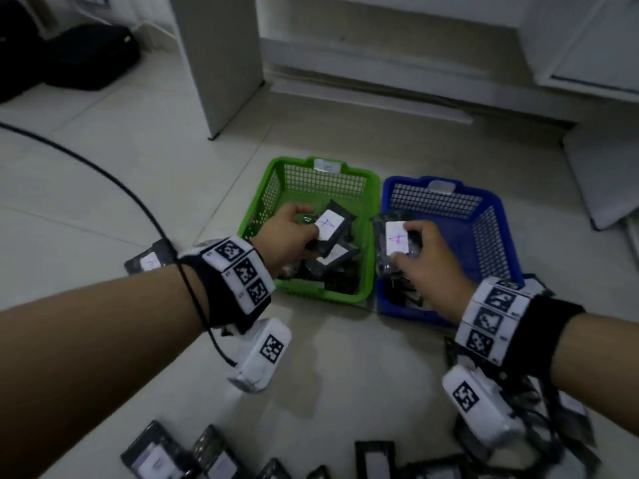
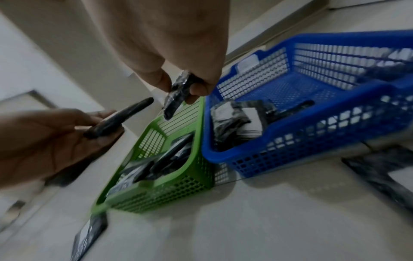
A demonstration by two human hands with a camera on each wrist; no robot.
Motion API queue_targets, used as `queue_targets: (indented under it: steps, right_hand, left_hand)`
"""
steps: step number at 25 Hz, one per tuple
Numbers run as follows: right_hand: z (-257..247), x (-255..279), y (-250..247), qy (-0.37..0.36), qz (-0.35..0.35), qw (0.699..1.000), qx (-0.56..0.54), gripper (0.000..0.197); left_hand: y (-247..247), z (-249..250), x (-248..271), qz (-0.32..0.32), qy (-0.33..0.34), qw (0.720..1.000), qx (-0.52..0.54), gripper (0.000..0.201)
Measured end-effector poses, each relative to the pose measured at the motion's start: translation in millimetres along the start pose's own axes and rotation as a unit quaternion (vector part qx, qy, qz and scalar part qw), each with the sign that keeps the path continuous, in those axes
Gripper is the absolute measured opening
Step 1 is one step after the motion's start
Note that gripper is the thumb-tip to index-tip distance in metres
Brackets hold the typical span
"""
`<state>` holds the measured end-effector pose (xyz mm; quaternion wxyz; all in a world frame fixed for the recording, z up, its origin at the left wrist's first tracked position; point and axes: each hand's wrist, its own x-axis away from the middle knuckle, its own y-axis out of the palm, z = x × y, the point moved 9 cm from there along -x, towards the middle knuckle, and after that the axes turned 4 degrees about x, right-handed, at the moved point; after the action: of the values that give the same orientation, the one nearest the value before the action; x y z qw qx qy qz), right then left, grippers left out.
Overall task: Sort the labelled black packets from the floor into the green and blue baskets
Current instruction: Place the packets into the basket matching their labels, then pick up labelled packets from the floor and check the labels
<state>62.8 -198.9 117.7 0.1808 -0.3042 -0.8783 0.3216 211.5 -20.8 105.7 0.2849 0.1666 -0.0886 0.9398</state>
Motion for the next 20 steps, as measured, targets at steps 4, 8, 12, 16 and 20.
queue_targets:
  steps: [4, 8, 12, 16, 20]
  right_hand:
    - [78.9, -15.4, -30.8, 0.121, 0.076, 0.98, -0.136, 0.044]
    - [126.6, -25.8, -43.2, 0.136, 0.095, 0.978, -0.124, 0.043]
    - [144.5, -25.3, -28.1, 0.113, 0.008, 0.993, 0.014, 0.044]
    - [150.8, -17.9, -13.8, 0.109, -0.059, 0.982, 0.14, 0.055]
    - [124.3, -1.7, -15.9, 0.088, -0.051, 0.973, 0.206, 0.054]
  left_hand:
    - [68.9, -32.5, -17.3, 0.017, 0.009, 1.0, -0.001, 0.02]
    - [111.9, -62.9, -18.9, 0.015, 0.046, 0.999, -0.014, 0.036]
    - [137.5, -53.5, -16.0, -0.025, 0.104, 0.989, -0.101, 0.037]
    - [147.7, -49.6, -20.6, -0.062, 0.15, 0.956, -0.245, 0.045]
    - [136.0, -44.2, -16.1, -0.08, 0.167, 0.931, -0.314, 0.043]
